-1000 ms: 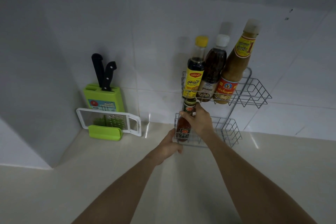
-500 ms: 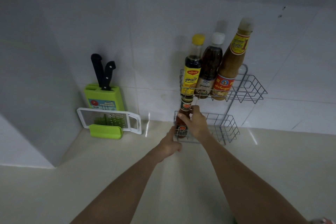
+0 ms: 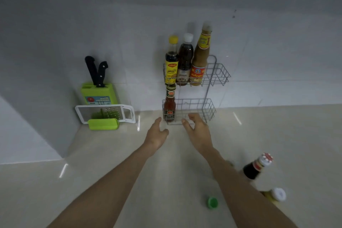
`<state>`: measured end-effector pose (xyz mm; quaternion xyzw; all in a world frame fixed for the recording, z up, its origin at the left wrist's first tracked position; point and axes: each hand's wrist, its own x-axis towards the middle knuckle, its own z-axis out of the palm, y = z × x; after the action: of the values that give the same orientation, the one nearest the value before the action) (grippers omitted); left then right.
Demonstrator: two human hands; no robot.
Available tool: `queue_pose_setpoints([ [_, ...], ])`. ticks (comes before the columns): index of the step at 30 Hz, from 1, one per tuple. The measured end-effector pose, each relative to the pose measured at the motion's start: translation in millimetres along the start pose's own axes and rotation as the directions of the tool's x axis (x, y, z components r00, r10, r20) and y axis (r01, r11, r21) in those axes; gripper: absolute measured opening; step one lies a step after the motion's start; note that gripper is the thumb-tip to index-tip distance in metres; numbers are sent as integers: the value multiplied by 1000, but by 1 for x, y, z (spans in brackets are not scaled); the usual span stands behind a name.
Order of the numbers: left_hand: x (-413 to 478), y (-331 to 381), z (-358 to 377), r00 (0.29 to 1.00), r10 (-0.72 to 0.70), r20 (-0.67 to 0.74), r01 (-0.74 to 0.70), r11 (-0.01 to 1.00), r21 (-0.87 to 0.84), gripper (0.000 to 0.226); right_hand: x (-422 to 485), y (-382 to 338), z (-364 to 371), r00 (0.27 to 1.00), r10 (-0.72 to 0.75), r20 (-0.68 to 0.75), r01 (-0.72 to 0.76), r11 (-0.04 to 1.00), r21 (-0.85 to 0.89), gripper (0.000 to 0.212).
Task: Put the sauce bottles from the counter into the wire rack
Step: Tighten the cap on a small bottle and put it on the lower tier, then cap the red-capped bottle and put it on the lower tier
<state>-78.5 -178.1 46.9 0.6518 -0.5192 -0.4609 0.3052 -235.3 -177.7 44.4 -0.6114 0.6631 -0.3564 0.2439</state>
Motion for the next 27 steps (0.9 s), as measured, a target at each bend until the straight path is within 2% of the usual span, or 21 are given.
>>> queue_pose_setpoints([
  [3, -28, 4, 6, 999, 35, -11, -35, 999, -18, 59, -31, -2, -23, 998, 8, -59, -8, 1000, 11, 40],
  [12, -77, -8, 58, 983, 119, 142, -124, 992, 31, 58, -88, 21, -87, 977, -81, -199, 78, 997, -25, 28],
  [15, -87, -14, 82, 980, 111, 167, -120, 991, 51, 56, -96, 34, -104, 973, -107, -205, 103, 994, -30, 26],
  [19, -95, -23, 116, 982, 71, 174, -82, 995, 61, 55, -99, 53, -118, 981, -120, -152, 115, 992, -43, 23],
  [27, -107, -24, 176, 990, -19, 137, 4, 994, 110, 62, -88, 80, -128, 986, -157, 55, 161, 985, -67, 30],
])
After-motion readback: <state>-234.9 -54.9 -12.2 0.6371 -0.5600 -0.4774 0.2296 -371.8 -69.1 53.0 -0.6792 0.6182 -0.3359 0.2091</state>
